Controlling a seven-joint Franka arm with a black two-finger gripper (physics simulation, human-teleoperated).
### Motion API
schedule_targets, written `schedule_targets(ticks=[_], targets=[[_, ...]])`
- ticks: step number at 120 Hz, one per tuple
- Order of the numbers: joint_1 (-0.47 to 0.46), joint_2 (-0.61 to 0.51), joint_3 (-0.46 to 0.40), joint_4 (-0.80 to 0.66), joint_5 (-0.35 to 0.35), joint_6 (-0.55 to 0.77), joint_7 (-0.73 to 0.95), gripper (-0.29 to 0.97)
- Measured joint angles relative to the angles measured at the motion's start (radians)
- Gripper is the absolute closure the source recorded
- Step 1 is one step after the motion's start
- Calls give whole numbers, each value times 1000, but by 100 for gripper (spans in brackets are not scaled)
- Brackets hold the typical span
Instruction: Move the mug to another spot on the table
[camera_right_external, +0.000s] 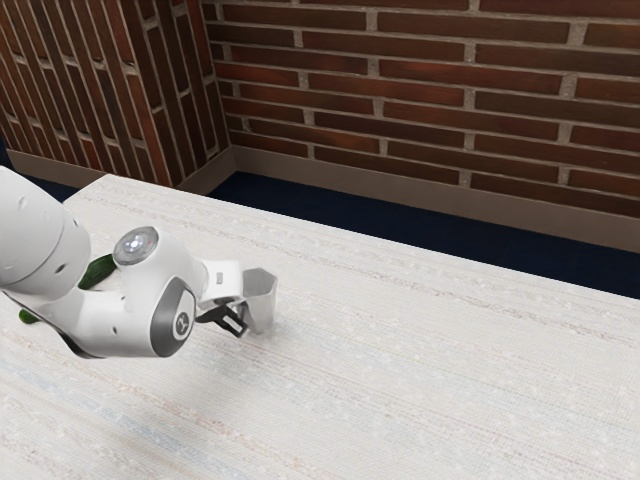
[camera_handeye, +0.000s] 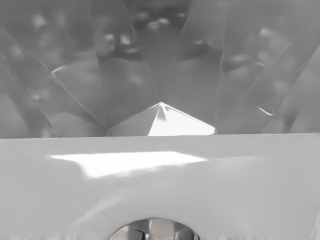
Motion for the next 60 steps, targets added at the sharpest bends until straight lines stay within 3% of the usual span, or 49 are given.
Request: schedule_targets(ticks=[60], targets=[[2, -19, -5, -3, -54, -70, 3, 28]])
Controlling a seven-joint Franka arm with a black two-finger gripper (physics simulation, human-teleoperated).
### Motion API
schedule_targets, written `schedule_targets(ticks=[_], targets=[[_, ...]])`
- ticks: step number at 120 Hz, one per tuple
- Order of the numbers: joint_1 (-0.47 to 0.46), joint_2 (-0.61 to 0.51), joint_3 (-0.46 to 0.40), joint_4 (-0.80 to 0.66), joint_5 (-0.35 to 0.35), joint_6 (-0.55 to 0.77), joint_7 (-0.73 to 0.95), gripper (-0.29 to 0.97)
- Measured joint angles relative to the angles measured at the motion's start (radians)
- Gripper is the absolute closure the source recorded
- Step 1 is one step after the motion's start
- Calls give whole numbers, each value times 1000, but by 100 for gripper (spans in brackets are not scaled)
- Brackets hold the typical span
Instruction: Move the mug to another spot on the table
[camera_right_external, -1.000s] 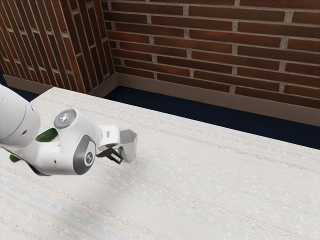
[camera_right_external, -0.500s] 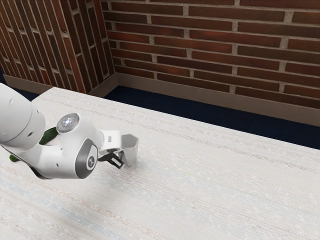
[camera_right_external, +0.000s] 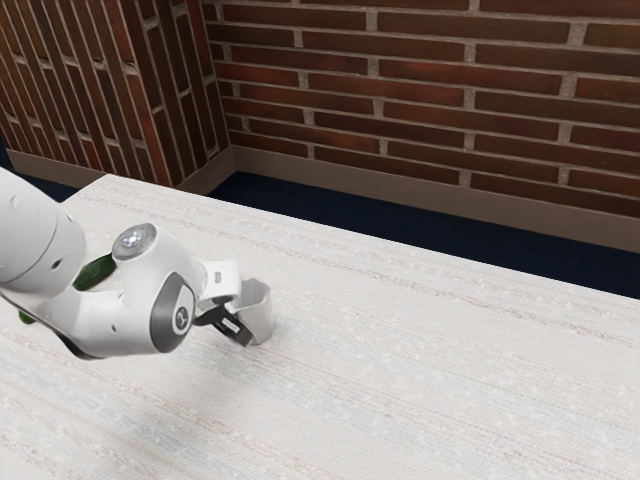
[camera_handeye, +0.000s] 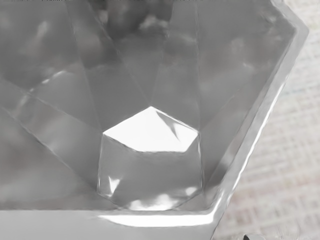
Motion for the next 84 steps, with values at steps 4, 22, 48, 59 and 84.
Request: schedule_targets(ticks=[4, 22, 48, 59, 84], targets=[[0, -10, 1, 0, -8, -20, 0, 26], [3, -69, 5, -4, -25, -127, -2, 19], [60, -182, 12, -27, 33, -295, -10, 12], [95, -312, 17, 15, 213, -430, -52, 9], [108, -299, 10, 557, 442, -895, -176, 3]])
